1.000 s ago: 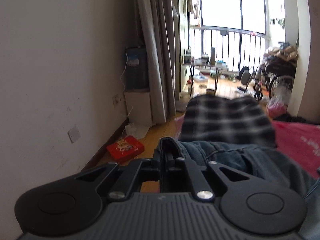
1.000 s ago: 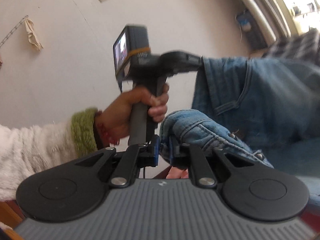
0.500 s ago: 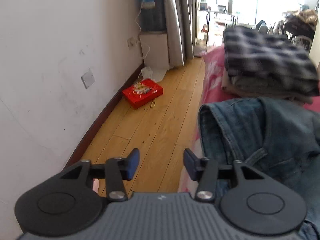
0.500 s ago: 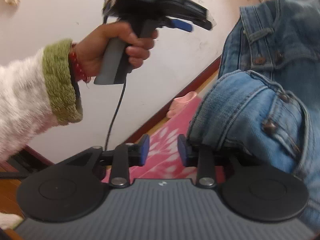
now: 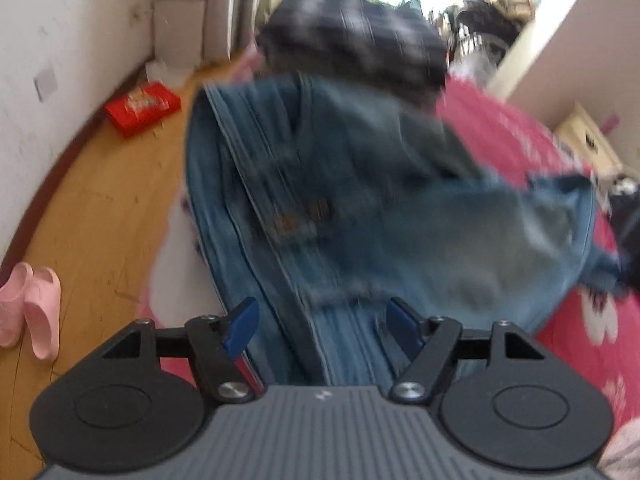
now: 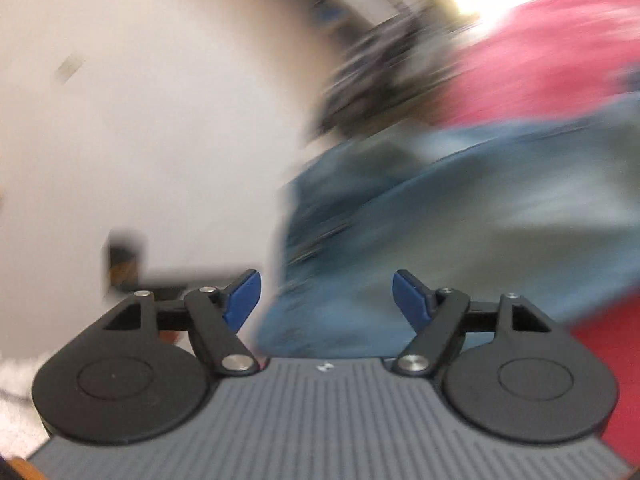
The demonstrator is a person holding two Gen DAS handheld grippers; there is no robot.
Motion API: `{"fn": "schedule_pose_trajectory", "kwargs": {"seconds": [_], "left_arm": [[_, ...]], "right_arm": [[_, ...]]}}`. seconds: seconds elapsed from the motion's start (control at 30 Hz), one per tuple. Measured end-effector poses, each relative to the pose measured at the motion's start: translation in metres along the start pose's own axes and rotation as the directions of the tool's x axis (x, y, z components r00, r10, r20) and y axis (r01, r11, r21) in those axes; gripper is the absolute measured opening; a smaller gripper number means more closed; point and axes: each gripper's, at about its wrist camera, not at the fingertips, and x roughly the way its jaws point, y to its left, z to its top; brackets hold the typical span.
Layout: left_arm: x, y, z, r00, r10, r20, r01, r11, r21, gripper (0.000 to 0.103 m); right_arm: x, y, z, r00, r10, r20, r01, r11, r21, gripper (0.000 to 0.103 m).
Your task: Fold clothes
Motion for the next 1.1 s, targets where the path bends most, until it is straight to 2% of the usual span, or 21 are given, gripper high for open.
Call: {"fn": "schedule_pose_trajectory", "kwargs": {"seconds": [0.07,0.13,0.23,0.37,0.43,0.53,0.63,0.9,0.97,1.03,1.1], "left_arm": [[0.008,-0.002,-0.009,0.999,0.001,-0.037,-0.001,1.000,-0.011,0.072],[0.015,-0.003,-0.018,0.999,-0.001,-0.053,0.000,1.000,-0.028,0.071],[0.023,-0.007,-0.026,0.998,0.009,-0.068,-0.011,0.999,-0.038,0.070],[0.031,-0.018,-0.026,0.996,0.053,-0.072,-0.052,0.998,0.021,0.070],[0.033,-0.023,-0.025,0.995,0.069,-0.072,-0.065,0.997,0.050,0.070],[0.039,-0.027,-0.021,0.993,0.085,-0.082,-0.078,0.993,0.083,0.070],[0.043,-0.027,-0.017,0.992,0.087,-0.092,-0.078,0.992,0.095,0.071],[0.048,-0.030,-0.015,0.990,0.101,-0.099,-0.091,0.991,0.101,0.073],[0.050,-0.032,-0.012,0.988,0.114,-0.106,-0.103,0.989,0.101,0.074],[0.053,-0.034,-0.009,0.985,0.127,-0.114,-0.116,0.988,0.101,0.075],[0.055,-0.036,-0.006,0.983,0.141,-0.122,-0.129,0.987,0.100,0.076]], "right_arm": [[-0.037,-0.035,0.014,0.988,-0.121,0.098,0.113,0.990,0.083,0.074],[-0.065,-0.067,0.025,0.954,-0.223,0.200,0.189,0.966,0.176,0.075],[-0.087,-0.101,0.050,0.899,-0.328,0.289,0.257,0.931,0.259,0.075],[-0.089,-0.135,0.087,0.833,-0.439,0.336,0.360,0.892,0.273,0.075],[-0.076,-0.146,0.107,0.813,-0.480,0.328,0.425,0.876,0.228,0.083],[-0.067,-0.162,0.130,0.787,-0.528,0.318,0.490,0.849,0.198,0.087],[-0.048,-0.189,0.145,0.790,-0.555,0.259,0.502,0.829,0.247,0.089],[-0.004,-0.213,0.151,0.839,-0.533,0.113,0.497,0.833,0.244,0.089],[0.007,-0.219,0.152,0.848,-0.525,0.076,0.495,0.835,0.242,0.063],[0.010,-0.218,0.152,0.859,-0.507,0.070,0.480,0.846,0.233,0.017],[-0.004,-0.205,0.149,0.874,-0.470,0.125,0.440,0.873,0.209,0.011]]}}
